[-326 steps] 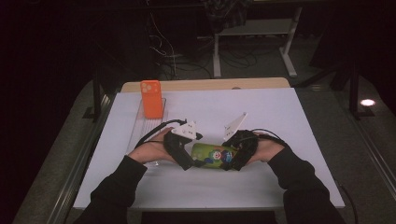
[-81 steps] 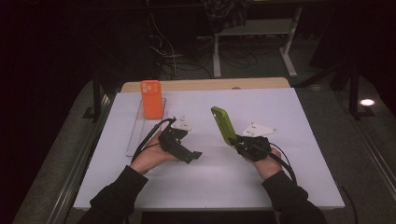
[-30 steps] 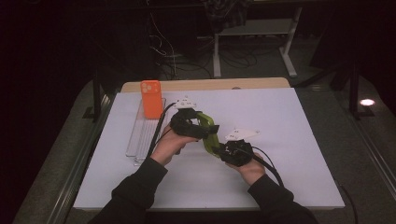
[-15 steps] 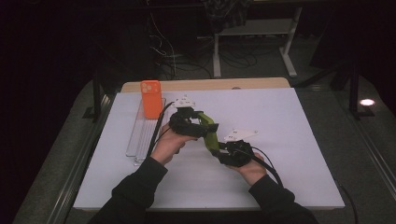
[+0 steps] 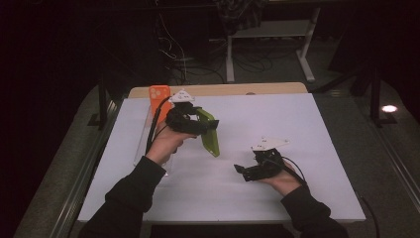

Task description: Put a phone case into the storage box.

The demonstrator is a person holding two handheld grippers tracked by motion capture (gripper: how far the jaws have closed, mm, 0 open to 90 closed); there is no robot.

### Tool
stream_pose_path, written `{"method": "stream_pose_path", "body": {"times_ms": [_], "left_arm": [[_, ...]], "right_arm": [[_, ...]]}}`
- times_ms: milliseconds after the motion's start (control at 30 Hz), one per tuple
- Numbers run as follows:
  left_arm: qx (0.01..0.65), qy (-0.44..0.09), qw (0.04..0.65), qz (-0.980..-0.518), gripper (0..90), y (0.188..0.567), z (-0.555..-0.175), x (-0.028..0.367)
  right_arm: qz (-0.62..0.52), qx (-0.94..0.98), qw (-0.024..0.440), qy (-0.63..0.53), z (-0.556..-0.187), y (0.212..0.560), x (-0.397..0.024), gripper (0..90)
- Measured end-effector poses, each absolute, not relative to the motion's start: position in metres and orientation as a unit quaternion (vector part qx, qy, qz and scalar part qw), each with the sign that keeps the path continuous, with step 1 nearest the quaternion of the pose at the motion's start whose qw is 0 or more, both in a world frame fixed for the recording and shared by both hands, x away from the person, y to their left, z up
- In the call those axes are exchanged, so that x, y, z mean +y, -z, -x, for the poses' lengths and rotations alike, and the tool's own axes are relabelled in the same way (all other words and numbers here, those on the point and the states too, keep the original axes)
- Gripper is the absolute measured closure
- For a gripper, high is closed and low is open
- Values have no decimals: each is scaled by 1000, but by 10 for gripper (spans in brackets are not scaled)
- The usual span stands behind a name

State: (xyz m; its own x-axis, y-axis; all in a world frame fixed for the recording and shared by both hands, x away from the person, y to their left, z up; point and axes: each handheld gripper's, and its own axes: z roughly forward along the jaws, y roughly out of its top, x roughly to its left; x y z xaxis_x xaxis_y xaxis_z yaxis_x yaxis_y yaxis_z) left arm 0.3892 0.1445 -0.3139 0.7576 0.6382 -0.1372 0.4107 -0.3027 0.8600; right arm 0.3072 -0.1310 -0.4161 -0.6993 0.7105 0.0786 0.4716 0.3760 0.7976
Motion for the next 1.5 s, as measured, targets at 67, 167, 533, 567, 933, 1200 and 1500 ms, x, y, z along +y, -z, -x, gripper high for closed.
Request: {"method": "stream_pose_path", "body": {"times_ms": [67,167,533,567,933,1200,1500], "left_arm": [[334,-127,484,-799,152,306,-392,152],[345,-140,482,-793,152,297,-395,162],[383,-198,474,-768,152,261,-411,209],[388,-204,473,-764,152,259,-413,213],[431,-238,445,-748,152,257,-432,249],[463,-257,421,-737,151,268,-446,262],[499,-257,394,-728,151,286,-461,266]], "right_arm": [[-363,819,140,-422,-306,416,-137,10],[-360,819,143,-423,-302,418,-145,0],[-354,826,145,-413,-283,424,-167,0],[-354,825,149,-414,-282,424,-169,0],[-366,815,156,-422,-276,424,-187,0],[-367,812,159,-424,-277,424,-190,0],[-367,810,166,-427,-278,422,-192,0]]}}
